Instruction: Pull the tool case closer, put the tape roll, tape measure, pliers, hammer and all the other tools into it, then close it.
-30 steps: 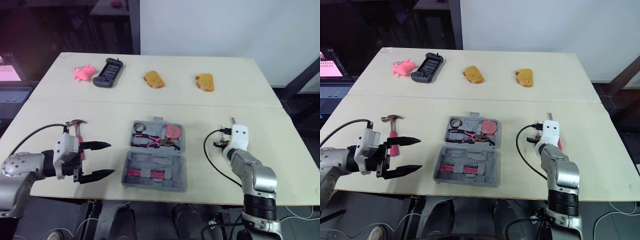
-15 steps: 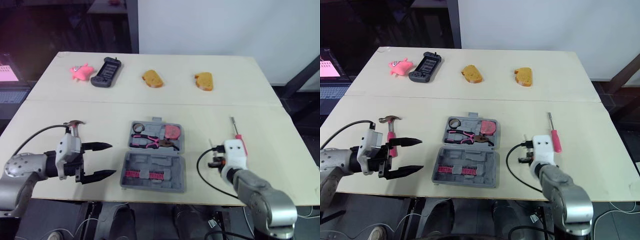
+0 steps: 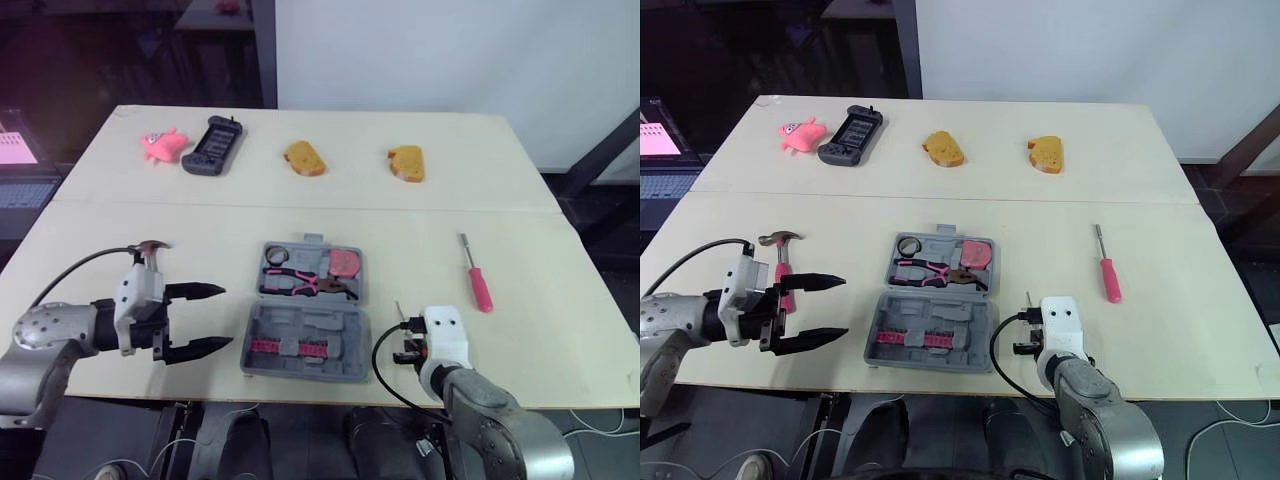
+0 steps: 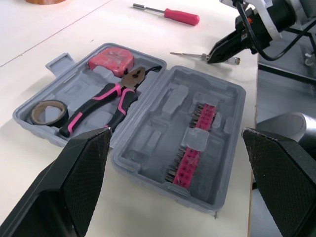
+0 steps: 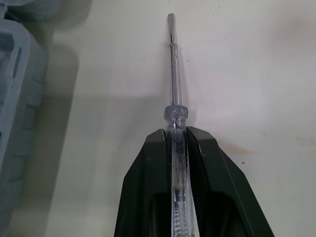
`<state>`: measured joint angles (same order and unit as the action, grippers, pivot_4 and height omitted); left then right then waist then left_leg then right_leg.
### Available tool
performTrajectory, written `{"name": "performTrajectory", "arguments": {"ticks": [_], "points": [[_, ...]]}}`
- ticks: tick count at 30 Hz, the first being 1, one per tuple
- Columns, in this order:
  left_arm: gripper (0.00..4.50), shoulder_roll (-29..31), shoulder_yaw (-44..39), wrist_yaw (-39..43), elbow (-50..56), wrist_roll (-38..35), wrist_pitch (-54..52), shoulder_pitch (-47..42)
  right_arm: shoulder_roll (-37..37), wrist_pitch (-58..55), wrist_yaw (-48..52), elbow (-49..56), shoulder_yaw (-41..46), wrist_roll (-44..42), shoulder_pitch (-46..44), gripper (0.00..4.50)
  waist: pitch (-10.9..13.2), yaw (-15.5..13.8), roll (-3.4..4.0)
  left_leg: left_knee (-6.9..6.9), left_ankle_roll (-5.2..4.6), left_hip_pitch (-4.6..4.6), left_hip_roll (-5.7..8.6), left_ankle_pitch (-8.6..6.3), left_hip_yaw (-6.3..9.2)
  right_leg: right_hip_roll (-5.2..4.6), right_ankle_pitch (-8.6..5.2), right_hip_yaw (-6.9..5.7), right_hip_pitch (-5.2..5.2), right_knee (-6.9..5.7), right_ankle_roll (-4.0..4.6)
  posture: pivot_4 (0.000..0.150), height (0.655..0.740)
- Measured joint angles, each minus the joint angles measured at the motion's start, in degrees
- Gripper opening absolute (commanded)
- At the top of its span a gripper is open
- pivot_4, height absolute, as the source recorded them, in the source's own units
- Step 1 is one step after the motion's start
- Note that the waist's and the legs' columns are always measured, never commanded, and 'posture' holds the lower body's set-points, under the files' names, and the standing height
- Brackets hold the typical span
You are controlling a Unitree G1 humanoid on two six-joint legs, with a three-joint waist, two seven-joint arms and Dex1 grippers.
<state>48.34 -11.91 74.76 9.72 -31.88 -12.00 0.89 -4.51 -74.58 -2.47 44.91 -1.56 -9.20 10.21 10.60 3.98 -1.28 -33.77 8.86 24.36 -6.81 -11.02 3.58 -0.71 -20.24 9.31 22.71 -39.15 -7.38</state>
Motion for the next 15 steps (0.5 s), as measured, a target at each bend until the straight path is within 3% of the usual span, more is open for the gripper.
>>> {"name": "performTrajectory", "arguments": {"ticks": [7,14,15], "points": [[4.50,0.0,0.0,0.0,0.0,0.0,0.0,-0.6,1.5,0.3,0.7,-2.2,0.8,-0.1,-0.4,0.04,-0.3,0.1,-0.57,-0.03,0.00,-0.07,-0.02,0.00,0.00,0.00,0.02,0.00,-0.05,0.00,0.03,0.150,0.7395],[4.50,0.1,0.0,0.0,0.0,0.1,0.0,-0.6,3.5,0.3,2.7,-3.4,1.3,-1.3,-1.1,3.49,-0.6,0.1,-0.94,-0.01,0.01,-0.10,-0.03,0.00,-0.01,0.00,0.02,0.00,-0.06,0.01,0.04,0.150,0.7395],[4.50,0.1,0.0,0.0,0.0,0.1,0.0,-0.6,3.5,0.3,2.8,-3.5,1.3,-1.4,-1.1,3.56,-0.6,0.1,-0.95,-0.01,0.01,-0.10,-0.03,0.00,-0.01,0.01,0.02,0.00,-0.06,0.01,0.04,0.150,0.7395]]}}
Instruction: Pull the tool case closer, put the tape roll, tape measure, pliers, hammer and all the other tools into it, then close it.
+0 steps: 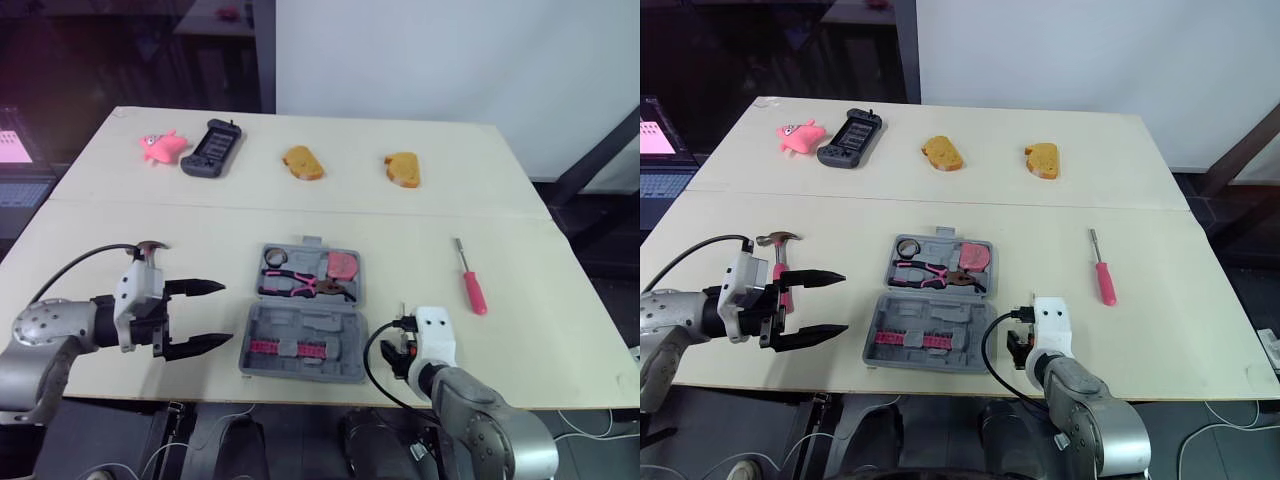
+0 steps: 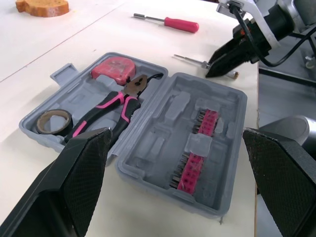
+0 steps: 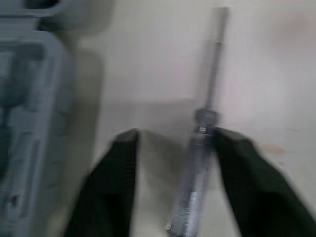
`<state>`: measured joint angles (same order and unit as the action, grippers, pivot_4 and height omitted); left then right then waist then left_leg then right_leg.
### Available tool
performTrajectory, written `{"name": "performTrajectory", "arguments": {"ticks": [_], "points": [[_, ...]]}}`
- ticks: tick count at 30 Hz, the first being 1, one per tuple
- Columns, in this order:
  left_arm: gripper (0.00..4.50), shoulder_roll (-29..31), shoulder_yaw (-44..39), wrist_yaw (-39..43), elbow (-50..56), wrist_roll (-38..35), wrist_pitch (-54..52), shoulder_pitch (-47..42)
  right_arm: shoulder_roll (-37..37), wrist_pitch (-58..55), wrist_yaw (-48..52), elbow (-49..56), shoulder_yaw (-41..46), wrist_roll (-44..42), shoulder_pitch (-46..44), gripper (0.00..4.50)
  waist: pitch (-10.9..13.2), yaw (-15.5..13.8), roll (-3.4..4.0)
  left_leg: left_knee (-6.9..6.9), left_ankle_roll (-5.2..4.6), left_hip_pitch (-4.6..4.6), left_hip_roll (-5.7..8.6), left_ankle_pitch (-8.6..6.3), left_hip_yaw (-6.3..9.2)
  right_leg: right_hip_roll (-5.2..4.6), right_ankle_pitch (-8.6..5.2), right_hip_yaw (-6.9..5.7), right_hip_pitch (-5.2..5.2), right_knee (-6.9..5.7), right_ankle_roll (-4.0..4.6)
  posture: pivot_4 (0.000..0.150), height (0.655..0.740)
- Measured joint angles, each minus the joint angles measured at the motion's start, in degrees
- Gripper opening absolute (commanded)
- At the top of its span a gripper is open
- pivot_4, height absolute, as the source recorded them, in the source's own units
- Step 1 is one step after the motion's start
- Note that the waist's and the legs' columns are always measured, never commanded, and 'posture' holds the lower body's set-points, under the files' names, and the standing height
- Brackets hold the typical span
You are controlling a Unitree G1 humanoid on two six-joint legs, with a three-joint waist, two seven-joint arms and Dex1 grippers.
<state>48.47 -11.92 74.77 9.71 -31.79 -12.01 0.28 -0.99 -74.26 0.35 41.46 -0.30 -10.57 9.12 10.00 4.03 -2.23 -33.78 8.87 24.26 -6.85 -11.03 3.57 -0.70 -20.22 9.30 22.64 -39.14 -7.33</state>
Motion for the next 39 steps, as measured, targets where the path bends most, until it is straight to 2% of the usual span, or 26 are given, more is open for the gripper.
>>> {"name": "performTrajectory", "arguments": {"ticks": [1,2,3,8,10,12,13,15,18,22,26,33,39], "points": [[4.50,0.0,0.0,0.0,0.0,0.0,0.0,0.0,0.1,0.0,0.2,-0.1,0.0,-0.2,-0.1,4.11,0.0,0.0,-0.02,-0.01,0.00,0.00,0.00,0.00,0.00,0.00,0.00,0.00,0.01,0.00,0.00,0.150,0.7395],[4.50,0.0,0.0,0.0,0.0,0.0,0.0,0.0,0.0,0.1,0.3,0.0,0.1,-0.4,-0.2,4.20,0.0,-0.1,-0.04,-0.02,0.00,0.00,0.00,0.00,0.00,-0.01,0.00,0.00,0.03,0.00,0.01,0.150,0.7395],[4.50,0.0,0.0,0.0,0.0,0.0,0.0,0.0,-0.9,-1.4,1.8,1.5,1.2,-1.3,-0.8,4.47,0.0,-0.1,-0.01,-0.03,0.00,0.03,0.00,0.00,-0.01,-0.02,0.00,0.00,0.01,0.01,0.01,0.150,0.7395],[4.50,0.1,-0.1,-0.2,0.0,0.0,0.0,0.0,-15.7,-11.4,11.2,8.9,8.3,-6.6,-6.3,4.47,0.3,-0.2,0.49,-0.04,0.00,0.13,0.01,0.00,-0.03,-0.01,0.00,0.02,0.07,0.01,-0.01,0.150,0.7395],[4.50,-0.1,0.0,-0.5,0.0,0.1,0.0,-0.1,-29.8,-11.0,20.1,7.5,8.8,-9.9,-12.3,4.47,0.6,0.1,0.83,-0.14,-0.01,0.13,0.01,0.00,-0.08,-0.03,0.04,0.08,0.05,0.02,0.02,0.150,0.7395],[4.50,-0.1,0.0,-0.8,0.0,0.1,0.0,-0.6,-49.1,-1.1,33.5,4.3,6.0,-11.4,-20.9,4.47,1.0,0.1,1.29,-0.19,-0.09,0.08,0.04,0.04,-0.29,-0.07,0.10,0.27,0.08,0.06,-0.03,0.150,0.7395],[4.50,-0.2,0.0,-0.9,0.0,0.2,0.0,-0.6,-54.5,4.6,38.4,3.4,4.2,-11.0,-23.3,4.47,1.0,0.0,1.26,-0.08,-0.17,-0.01,0.03,0.00,-0.20,-0.02,0.06,0.21,0.03,0.06,-0.06,0.150,0.7395],[4.50,-0.6,0.3,-1.2,-0.1,0.3,0.0,-0.7,-61.9,20.4,49.5,1.2,-2.2,-8.3,-25.1,4.47,0.8,-0.2,0.98,0.22,-0.24,-0.05,0.01,-0.03,-0.02,0.04,-0.10,-0.01,0.00,0.06,-0.21,0.150,0.7395],[4.50,-0.9,1.3,-1.5,-0.5,0.6,0.0,-1.3,-67.5,45.1,64.4,-6.2,-15.4,0.1,-27.3,4.47,0.9,-0.3,1.13,-0.15,-0.62,0.29,0.03,-0.30,-0.21,-0.10,-0.10,-0.02,0.06,0.16,-0.44,0.150,0.7395],[4.50,-1.5,2.0,-2.3,-0.2,0.8,0.0,-1.7,-66.7,71.5,78.2,-17.3,-26.8,13.0,-37.8,4.47,1.1,0.1,1.32,-0.16,-0.81,0.19,0.03,-0.40,-0.27,-0.11,-0.08,-0.03,0.04,0.20,-0.43,0.150,0.7395],[4.50,-1.7,1.8,-3.3,1.1,0.8,-0.1,0.2,-61.9,89.8,82.8,-28.2,-34.1,24.6,-44.1,4.47,1.1,0.0,1.38,-0.20,-0.74,0.13,0.02,-0.35,-0.24,-0.08,-0.08,-0.03,-0.01,0.08,-0.41,0.150,0.7395],[4.50,-1.8,0.5,-5.1,3.0,0.5,-0.3,3.2,-54.2,103.6,81.2,-40.6,-38.0,36.7,-48.5,4.47,1.1,-0.3,1.40,-0.36,-0.51,0.06,0.03,-0.20,-0.23,-0.09,-0.07,-0.03,-0.21,0.06,-0.39,0.150,0.7395],[4.50,-1.8,-0.3,-6.2,4.0,0.1,-0.5,3.7,-51.8,107.3,79.7,-42.9,-39.4,42.1,-47.4,4.47,1.1,-0.9,1.37,-0.35,-0.46,-0.15,0.03,-0.17,-0.23,-0.09,-0.06,-0.03,-0.40,0.03,-0.38,0.150,0.7395]]}}
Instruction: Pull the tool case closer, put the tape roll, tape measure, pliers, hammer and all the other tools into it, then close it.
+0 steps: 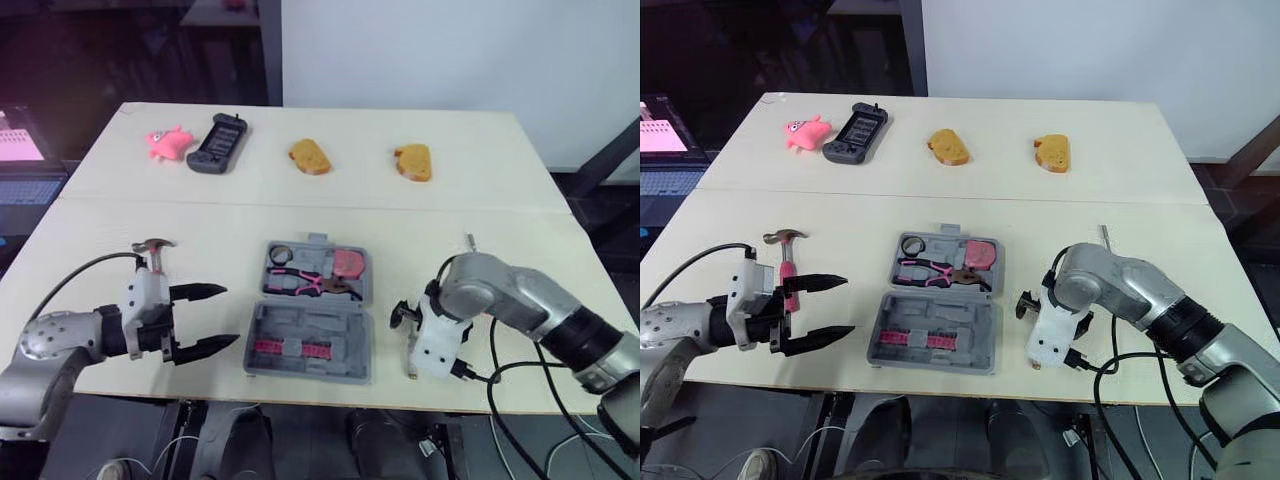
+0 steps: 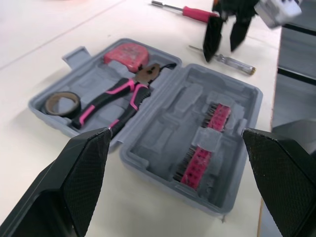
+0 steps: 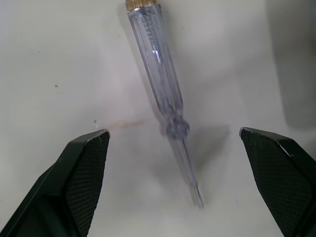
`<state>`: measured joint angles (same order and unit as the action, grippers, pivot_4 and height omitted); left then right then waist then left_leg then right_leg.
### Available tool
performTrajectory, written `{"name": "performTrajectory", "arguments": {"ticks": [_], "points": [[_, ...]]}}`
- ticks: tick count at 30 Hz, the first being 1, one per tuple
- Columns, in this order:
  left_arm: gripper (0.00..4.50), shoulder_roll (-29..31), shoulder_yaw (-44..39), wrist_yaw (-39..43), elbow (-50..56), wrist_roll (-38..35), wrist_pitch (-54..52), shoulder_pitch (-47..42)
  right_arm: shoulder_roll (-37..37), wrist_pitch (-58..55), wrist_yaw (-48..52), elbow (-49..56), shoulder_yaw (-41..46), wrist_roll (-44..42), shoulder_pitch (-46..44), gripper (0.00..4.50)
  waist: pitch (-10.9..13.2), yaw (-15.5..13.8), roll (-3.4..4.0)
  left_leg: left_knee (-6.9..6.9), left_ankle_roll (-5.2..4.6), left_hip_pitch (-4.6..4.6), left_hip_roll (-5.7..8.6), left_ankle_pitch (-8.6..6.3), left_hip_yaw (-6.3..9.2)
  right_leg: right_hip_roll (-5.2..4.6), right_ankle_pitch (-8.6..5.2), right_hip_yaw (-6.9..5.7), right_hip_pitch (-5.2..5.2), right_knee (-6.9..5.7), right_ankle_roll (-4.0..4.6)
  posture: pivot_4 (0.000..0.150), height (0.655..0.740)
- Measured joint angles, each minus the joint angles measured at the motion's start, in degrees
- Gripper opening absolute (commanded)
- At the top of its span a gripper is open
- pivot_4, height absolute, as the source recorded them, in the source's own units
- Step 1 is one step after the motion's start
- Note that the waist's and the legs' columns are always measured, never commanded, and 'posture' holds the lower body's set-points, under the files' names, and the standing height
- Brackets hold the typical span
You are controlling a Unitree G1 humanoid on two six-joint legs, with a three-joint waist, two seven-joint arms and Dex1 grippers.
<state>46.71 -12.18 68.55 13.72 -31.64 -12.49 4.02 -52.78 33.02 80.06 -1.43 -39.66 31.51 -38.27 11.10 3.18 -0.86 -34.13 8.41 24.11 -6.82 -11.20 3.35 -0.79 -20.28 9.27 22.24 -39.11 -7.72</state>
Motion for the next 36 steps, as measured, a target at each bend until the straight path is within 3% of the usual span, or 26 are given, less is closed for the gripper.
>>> {"name": "performTrajectory", "arguments": {"ticks": [2,5,8,13,23,26,31,36], "points": [[4.50,0.0,0.0,0.0,0.0,-0.1,-0.1,0.0,0.0,1.3,-0.7,-0.3,0.0,1.2,0.2,4.47,0.0,-0.3,-0.05,0.01,0.00,-0.17,0.00,0.00,0.00,0.00,-0.01,0.00,-0.17,0.00,0.02,0.150,0.7395],[4.50,0.0,-0.1,0.0,0.0,-0.1,-0.5,0.0,0.8,2.9,-1.9,-1.8,0.0,3.4,0.8,3.69,-0.1,-0.5,-0.38,0.01,0.00,-0.96,0.00,-0.01,-0.01,0.01,-0.15,0.01,-0.92,0.05,0.28,0.150,0.7395],[4.50,0.0,-0.1,0.0,0.0,-0.1,-0.6,0.1,1.7,3.8,-3.0,-4.3,0.0,5.5,1.2,2.24,-0.3,0.0,-1.14,0.03,0.02,-1.65,0.00,-0.03,-0.05,-0.01,-0.18,0.08,-1.34,0.08,0.42,0.150,0.7395],[4.50,0.0,-0.1,0.1,0.0,-0.1,-0.6,0.0,2.2,4.9,-4.3,-5.3,0.8,6.7,1.6,0.03,-0.6,1.0,-1.68,0.08,0.02,-1.71,-0.01,-0.03,-0.05,0.00,-0.14,0.12,-1.68,0.09,0.48,0.150,0.7395],[4.50,-0.3,0.3,1.7,-2.1,0.6,1.4,-2.3,2.4,1.3,-3.7,-4.7,3.6,4.1,3.5,0.03,-0.6,1.0,-1.67,0.17,0.01,-1.75,-0.03,-0.03,-0.05,0.04,-0.14,0.13,-1.66,0.09,0.48,0.150,0.7395],[4.50,-2.4,0.3,1.9,-2.9,1.1,4.7,-3.9,2.3,-6.0,-1.0,-0.2,6.7,-2.2,4.8,0.03,-0.2,0.8,-0.99,0.17,0.01,-1.58,-0.02,-0.02,-0.09,0.03,-0.13,0.17,-1.53,0.09,0.45,0.150,0.7395],[4.50,-1.5,0.1,4.3,-4.8,1.3,8.1,-5.0,1.1,-47.1,9.1,17.6,19.4,-15.7,6.5,0.03,0.2,0.3,-0.34,0.27,0.00,-1.51,-0.02,-0.03,-0.04,0.05,-0.14,0.14,-1.42,0.09,0.40,0.150,0.7395],[4.50,0.4,0.3,8.1,-6.5,1.2,9.2,-5.0,-1.9,-92.7,11.5,29.9,19.8,-26.8,5.8,0.03,0.2,-0.1,-0.25,0.19,-0.04,-0.69,-0.02,-0.06,-0.04,0.05,-0.15,0.13,-0.57,0.07,0.37,0.150,0.7395]]}}
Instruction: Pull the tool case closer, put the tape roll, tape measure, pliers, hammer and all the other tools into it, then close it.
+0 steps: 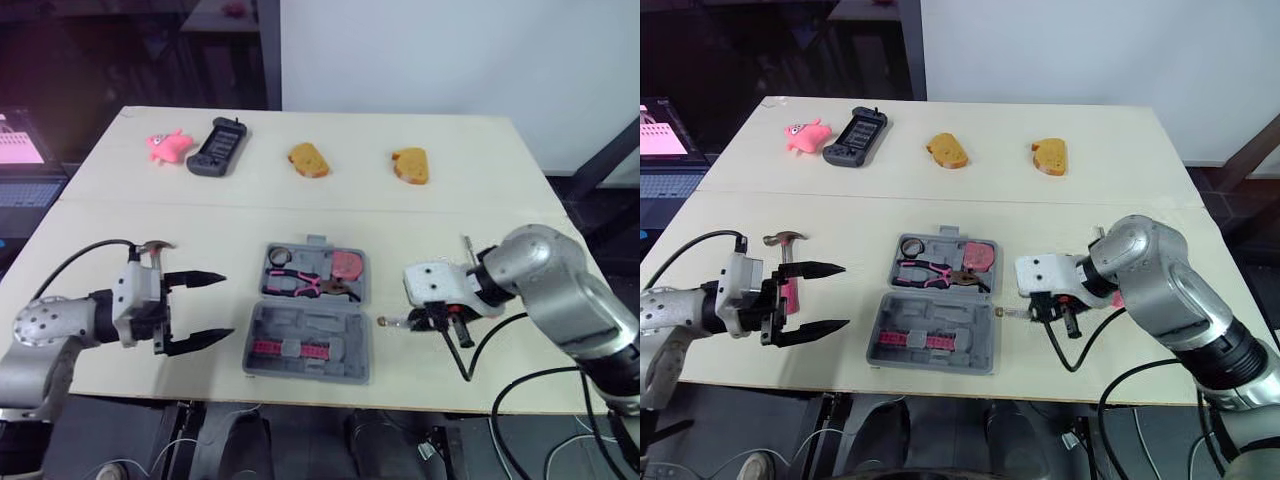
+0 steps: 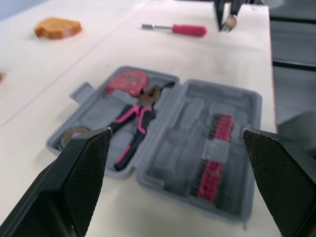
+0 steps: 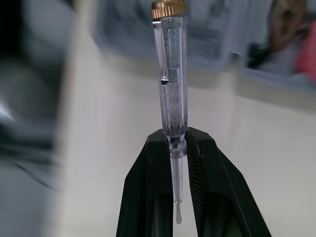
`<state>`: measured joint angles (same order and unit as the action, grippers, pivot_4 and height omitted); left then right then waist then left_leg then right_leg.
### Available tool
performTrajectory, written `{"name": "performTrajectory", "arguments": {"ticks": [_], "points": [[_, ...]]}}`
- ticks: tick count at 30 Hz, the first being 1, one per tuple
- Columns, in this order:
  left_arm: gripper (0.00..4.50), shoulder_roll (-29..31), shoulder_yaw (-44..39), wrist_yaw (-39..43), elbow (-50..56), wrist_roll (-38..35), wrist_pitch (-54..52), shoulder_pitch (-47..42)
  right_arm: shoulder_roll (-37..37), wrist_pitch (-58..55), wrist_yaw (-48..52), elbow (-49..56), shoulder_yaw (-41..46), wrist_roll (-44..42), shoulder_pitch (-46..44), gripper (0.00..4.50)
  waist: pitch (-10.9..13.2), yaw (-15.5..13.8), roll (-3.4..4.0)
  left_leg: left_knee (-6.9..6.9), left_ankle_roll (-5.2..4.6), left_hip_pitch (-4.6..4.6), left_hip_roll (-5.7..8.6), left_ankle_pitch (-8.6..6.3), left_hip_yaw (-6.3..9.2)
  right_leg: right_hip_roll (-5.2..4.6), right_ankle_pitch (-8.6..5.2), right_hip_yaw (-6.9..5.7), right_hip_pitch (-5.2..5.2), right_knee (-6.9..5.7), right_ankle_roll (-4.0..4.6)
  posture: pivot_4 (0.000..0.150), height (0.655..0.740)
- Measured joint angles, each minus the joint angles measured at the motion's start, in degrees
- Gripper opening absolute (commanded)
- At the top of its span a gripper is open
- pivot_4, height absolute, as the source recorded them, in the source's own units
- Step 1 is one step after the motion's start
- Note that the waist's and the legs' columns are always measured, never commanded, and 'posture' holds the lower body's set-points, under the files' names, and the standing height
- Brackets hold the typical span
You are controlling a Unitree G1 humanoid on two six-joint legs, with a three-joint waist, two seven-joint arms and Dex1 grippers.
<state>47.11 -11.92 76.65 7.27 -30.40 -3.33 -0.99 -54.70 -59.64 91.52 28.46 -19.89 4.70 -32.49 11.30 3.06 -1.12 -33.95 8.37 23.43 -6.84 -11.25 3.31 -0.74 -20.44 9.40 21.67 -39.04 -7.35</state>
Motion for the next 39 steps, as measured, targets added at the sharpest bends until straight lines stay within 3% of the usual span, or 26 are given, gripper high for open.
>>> {"name": "performTrajectory", "arguments": {"ticks": [3,6,12,15,24,28,33,34,39], "points": [[4.50,0.1,0.7,1.8,-1.8,0.1,0.3,-1.3,0.4,-22.0,-4.7,2.8,-0.1,-4.7,0.3,0.03,0.0,-0.5,-0.04,-0.04,0.01,0.14,0.01,0.00,-0.01,0.00,0.00,0.00,0.37,0.00,0.00,0.150,0.7395],[4.50,0.1,1.6,2.2,-1.9,0.2,0.3,-1.7,4.9,-31.1,-12.3,1.6,1.4,-8.6,1.5,0.03,0.0,-0.5,-0.08,-0.02,0.00,0.28,0.01,0.00,-0.02,0.00,0.00,0.00,0.55,0.00,0.01,0.150,0.7395],[4.50,0.0,2.2,2.2,-1.9,0.2,0.2,-2.1,16.1,-32.5,-34.7,-7.6,11.8,-13.2,8.5,0.03,-0.1,-0.7,-0.13,-0.11,-0.01,1.01,0.01,0.02,0.07,0.01,0.17,-0.08,0.92,-0.04,-0.23,0.150,0.7395],[4.50,-0.1,2.2,2.2,-1.9,0.2,0.2,-2.1,22.7,-32.5,-45.4,-6.5,17.0,-14.1,13.5,0.03,-0.1,-0.6,-0.14,0.04,-0.02,1.01,0.01,0.01,0.12,0.03,0.18,-0.12,0.94,-0.04,-0.26,0.150,0.7395],[4.50,-0.1,2.2,2.1,-1.8,0.0,-0.2,-2.2,31.5,-32.3,-70.4,-2.7,25.3,-26.1,18.2,0.03,-0.3,0.1,-0.49,-0.19,0.22,0.86,0.01,0.31,0.15,0.03,0.31,-0.07,0.68,-0.04,0.08,0.150,0.7395],[4.50,-0.1,2.2,2.1,-1.7,-0.1,-0.6,-2.0,31.4,-32.4,-79.6,-3.7,27.5,-35.7,18.1,1.89,-0.5,0.0,-0.74,-0.18,0.18,0.81,0.03,0.37,0.16,0.03,0.31,-0.05,0.76,-0.01,0.10,0.150,0.7395],[4.50,-0.1,2.2,2.1,-1.5,-0.2,-1.5,-2.0,28.8,-32.5,-93.3,-6.3,30.4,-53.8,16.5,4.25,-0.4,0.2,-0.69,-0.03,0.17,0.98,0.03,0.38,0.16,0.04,0.32,-0.04,0.81,-0.01,0.06,0.150,0.7395],[4.50,-0.1,2.2,2.1,-1.5,-0.2,-1.6,-2.0,27.8,-32.5,-96.2,-6.9,31.2,-57.0,16.3,4.44,-0.4,0.1,-0.68,-0.01,0.16,1.02,0.03,0.38,0.16,0.04,0.31,-0.04,0.84,-0.02,0.05,0.150,0.7395],[4.50,0.0,2.1,2.3,-1.5,-0.2,-2.4,-2.2,18.4,-32.5,-110.9,-9.0,34.5,-78.1,13.7,4.44,-0.4,0.5,-0.56,0.11,0.13,1.08,0.02,0.37,0.16,0.07,0.30,-0.02,0.99,-0.03,0.03,0.150,0.7395]]}}
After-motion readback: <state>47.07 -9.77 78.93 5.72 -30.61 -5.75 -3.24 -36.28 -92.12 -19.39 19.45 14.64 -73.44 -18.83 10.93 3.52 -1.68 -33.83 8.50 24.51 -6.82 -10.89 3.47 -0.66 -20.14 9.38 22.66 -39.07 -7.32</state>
